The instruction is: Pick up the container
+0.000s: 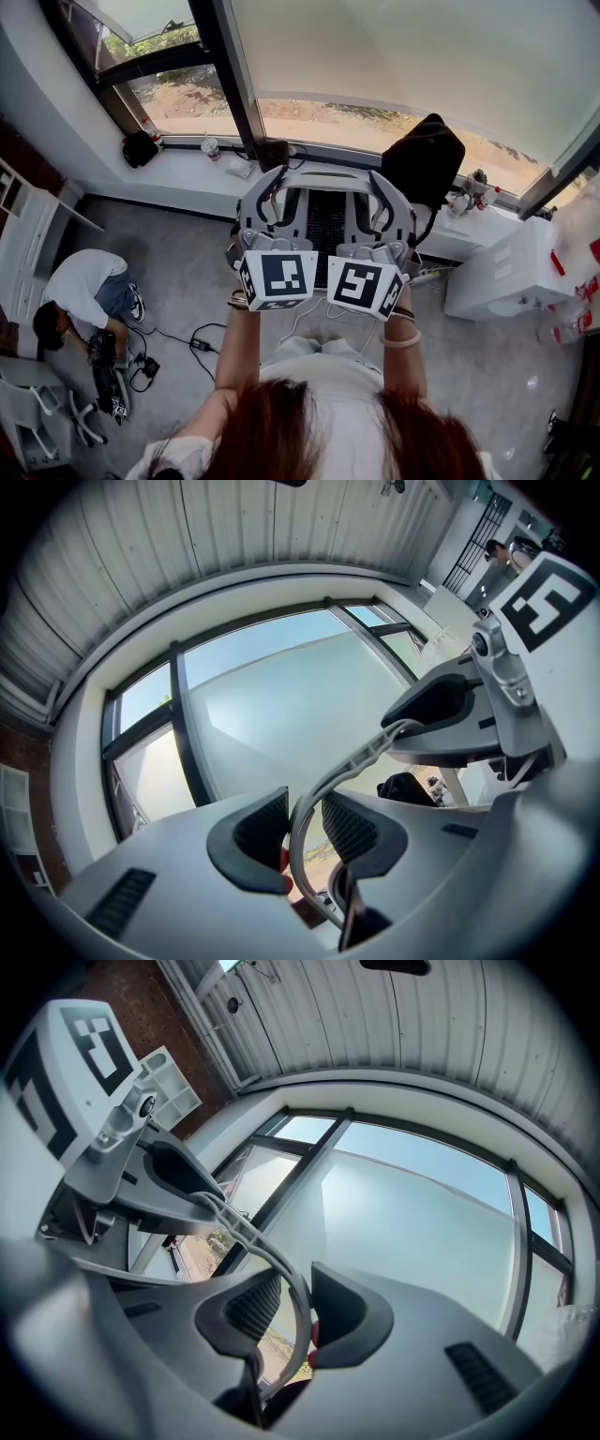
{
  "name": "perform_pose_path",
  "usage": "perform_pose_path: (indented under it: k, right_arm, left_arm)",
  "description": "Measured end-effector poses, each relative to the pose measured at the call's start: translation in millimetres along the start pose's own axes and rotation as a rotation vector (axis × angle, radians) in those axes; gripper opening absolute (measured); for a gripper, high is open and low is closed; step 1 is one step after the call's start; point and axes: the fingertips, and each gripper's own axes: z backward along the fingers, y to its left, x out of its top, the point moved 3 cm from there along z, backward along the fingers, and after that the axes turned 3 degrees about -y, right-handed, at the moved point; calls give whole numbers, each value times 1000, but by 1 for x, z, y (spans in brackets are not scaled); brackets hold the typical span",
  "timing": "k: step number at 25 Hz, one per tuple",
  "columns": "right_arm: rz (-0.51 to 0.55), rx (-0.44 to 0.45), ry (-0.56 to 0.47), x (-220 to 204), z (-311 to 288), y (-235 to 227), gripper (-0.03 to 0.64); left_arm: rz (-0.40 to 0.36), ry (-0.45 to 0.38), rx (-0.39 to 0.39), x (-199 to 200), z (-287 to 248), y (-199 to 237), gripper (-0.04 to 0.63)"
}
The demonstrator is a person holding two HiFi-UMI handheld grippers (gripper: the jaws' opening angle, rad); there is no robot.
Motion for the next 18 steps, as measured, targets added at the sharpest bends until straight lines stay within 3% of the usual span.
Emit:
perform_pose_path:
  k: [18]
  right_arm:
    - [-8,5,15,-6,-13,10,110]
  left_arm:
    - [-3,-7,1,-14,-10,5,121]
